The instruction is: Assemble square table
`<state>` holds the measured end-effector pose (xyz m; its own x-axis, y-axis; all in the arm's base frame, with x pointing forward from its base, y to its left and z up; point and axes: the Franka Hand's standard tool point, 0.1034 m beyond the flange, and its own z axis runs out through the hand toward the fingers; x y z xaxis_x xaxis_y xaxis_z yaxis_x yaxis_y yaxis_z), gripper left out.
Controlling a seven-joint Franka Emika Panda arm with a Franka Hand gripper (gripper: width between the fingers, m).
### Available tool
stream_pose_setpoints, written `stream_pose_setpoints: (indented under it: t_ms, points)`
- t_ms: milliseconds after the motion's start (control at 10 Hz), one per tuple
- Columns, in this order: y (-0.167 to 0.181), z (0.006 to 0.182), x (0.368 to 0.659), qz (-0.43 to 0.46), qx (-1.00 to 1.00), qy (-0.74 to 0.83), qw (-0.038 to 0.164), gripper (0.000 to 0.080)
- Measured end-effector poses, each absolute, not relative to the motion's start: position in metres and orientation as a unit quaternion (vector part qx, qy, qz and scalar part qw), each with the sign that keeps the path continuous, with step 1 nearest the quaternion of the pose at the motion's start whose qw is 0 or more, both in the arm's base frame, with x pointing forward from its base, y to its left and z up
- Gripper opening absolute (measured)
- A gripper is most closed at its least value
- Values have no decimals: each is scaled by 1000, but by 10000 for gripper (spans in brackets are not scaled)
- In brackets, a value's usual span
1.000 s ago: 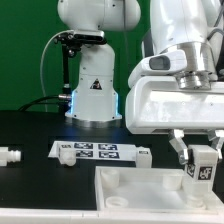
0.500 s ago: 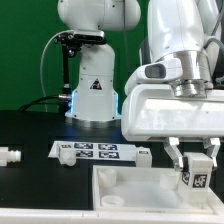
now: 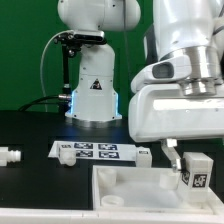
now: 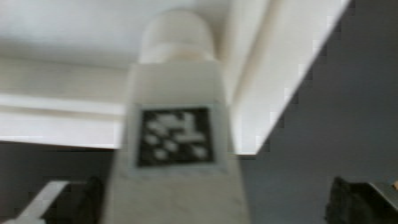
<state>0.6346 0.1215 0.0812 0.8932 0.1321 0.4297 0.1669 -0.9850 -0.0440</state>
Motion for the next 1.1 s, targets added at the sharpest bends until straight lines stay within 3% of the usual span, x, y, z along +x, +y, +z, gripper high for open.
stream_pose_setpoints:
  t_ms: [100, 300, 500, 800, 900, 1000, 1100]
  points:
    - [127, 80, 636, -169, -982, -70, 54, 641]
    - [126, 79, 637, -118, -988, -71, 64, 648]
    - [121, 78, 629, -45, -993, -87, 66, 649]
    - [110, 77, 629, -38, -994, -80, 62, 649]
    - [110, 77, 629, -38, -995, -71, 62, 554]
    - [109, 77, 630, -38, -995, -71, 62, 554]
    - [109, 77, 630, -36, -996, -50, 63, 372]
